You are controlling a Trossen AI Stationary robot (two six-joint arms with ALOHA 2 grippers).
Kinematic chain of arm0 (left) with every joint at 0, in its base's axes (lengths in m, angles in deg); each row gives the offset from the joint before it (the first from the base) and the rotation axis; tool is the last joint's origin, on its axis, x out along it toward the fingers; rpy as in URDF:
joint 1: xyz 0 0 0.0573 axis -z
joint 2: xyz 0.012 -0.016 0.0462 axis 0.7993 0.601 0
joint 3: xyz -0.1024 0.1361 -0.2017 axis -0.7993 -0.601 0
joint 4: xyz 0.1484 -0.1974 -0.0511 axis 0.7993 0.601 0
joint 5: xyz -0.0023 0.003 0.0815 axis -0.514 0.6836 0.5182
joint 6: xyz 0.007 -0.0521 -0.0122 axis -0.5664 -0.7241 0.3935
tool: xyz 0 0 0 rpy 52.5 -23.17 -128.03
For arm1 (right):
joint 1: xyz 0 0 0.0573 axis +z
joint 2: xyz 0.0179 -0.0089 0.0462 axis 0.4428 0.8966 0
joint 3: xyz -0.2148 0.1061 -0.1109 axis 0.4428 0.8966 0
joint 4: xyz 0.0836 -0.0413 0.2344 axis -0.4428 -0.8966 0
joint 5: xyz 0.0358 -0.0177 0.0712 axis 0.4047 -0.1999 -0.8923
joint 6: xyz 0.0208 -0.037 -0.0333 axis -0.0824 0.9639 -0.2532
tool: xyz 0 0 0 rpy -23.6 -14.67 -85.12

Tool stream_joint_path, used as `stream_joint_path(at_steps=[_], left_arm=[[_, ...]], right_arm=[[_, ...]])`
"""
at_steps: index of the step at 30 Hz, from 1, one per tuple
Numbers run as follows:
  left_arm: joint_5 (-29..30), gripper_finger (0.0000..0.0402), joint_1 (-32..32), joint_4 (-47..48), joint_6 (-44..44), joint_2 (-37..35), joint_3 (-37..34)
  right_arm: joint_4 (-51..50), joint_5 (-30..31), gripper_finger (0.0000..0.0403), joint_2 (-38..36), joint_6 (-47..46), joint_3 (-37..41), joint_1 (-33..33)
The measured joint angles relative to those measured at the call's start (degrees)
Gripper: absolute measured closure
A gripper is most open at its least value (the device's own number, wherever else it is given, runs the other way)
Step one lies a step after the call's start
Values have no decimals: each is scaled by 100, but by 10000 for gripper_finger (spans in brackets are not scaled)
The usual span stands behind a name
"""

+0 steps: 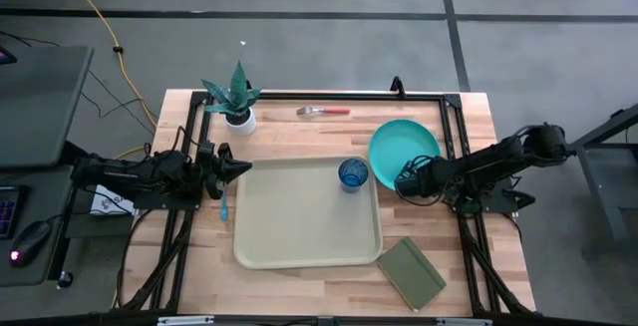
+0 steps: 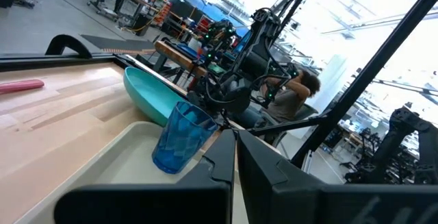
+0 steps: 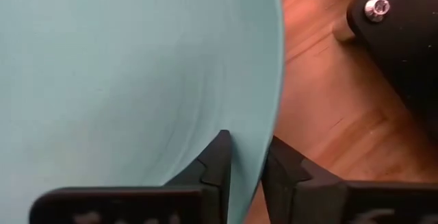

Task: Pick and place plate/cup/fork/spoon on tray
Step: Put the light blue plate on top of the gray tray

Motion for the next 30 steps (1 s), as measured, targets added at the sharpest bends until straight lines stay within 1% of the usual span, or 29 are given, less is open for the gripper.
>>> stream_joint_path(at_steps=[6,9,13,18,22,26,30], left_arm=[[0,401,2,0,0,0,0],[0,401,0,0,1,0,1],[0,401,0,0,1,0,-1],[0,401,0,0,0,1,-1],[0,401,0,0,1,0,-1],[0,401,2,0,1,0,-1],[0,401,2,0,1,0,-1]], right_arm=[[-284,70,365,7,171,-236,-2],[-441,61,374,15,177,-327,0],[-567,265,396,15,166,-426,-1],[-833,486,399,7,194,-648,-56],[-1182,841,402,-165,249,-877,-187],[-1666,1247,403,-517,274,-1081,-400],[-1838,1910,403,-964,426,-1293,-663]])
